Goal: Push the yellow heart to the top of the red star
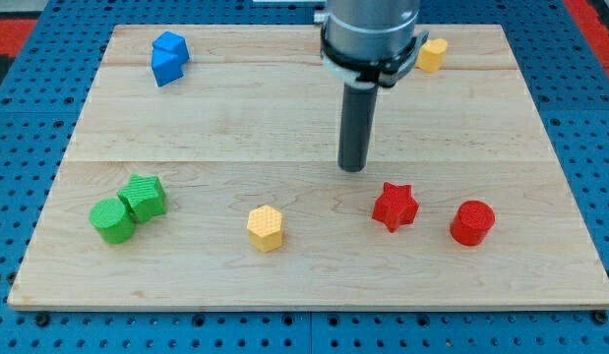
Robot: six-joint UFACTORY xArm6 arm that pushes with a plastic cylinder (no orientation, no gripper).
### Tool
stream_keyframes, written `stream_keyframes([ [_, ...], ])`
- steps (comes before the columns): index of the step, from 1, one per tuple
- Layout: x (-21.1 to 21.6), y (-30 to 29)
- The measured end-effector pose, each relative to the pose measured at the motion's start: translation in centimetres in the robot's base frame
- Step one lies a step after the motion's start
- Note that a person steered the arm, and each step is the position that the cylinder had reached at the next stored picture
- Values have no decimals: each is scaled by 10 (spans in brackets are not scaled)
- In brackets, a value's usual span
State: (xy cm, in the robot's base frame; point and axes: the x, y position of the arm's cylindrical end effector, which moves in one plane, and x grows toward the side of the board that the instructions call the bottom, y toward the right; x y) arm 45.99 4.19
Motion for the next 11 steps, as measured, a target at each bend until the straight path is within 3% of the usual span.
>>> stream_keyframes([
  [1, 22, -13],
  [2, 61, 53],
  [3, 5, 59],
  [5, -127, 232],
  [6, -208, 227],
  [7, -246, 164],
  [8, -210, 81],
  [9, -159, 74],
  [10, -220, 77],
  [11, -252, 111],
])
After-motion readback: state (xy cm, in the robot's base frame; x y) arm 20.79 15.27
